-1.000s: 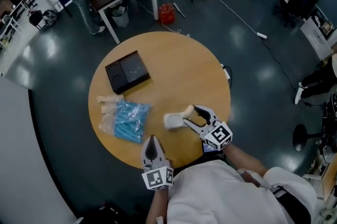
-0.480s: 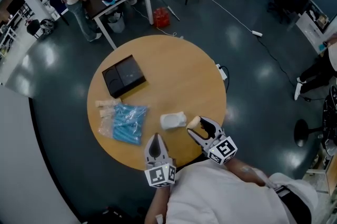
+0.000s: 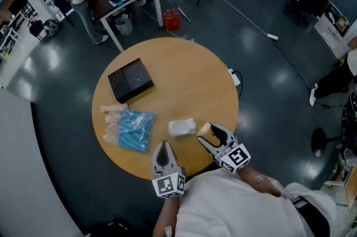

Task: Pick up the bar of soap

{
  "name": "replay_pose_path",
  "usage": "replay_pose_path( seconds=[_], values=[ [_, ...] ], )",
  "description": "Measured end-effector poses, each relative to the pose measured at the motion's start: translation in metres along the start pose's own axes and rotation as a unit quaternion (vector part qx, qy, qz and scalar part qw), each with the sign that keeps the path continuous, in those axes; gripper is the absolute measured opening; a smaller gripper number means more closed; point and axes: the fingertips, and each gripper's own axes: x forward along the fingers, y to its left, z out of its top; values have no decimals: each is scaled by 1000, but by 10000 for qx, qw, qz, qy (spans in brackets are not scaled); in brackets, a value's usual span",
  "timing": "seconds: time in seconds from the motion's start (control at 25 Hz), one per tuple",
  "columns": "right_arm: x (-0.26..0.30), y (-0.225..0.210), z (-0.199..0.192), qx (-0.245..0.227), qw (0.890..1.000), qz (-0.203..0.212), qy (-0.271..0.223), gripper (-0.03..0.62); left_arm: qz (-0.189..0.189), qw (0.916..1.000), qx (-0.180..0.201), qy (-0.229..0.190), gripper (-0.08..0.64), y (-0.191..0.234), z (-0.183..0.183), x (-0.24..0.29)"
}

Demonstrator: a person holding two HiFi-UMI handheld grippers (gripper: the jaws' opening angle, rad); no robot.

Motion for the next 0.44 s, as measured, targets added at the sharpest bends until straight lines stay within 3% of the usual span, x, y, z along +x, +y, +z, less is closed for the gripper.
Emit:
replay_pose_path(
  seconds=[0.44],
  values=[
    [1, 8, -1, -142, 9996, 228, 70, 258, 32, 10000, 26, -6, 6, -2, 0, -3]
  ],
)
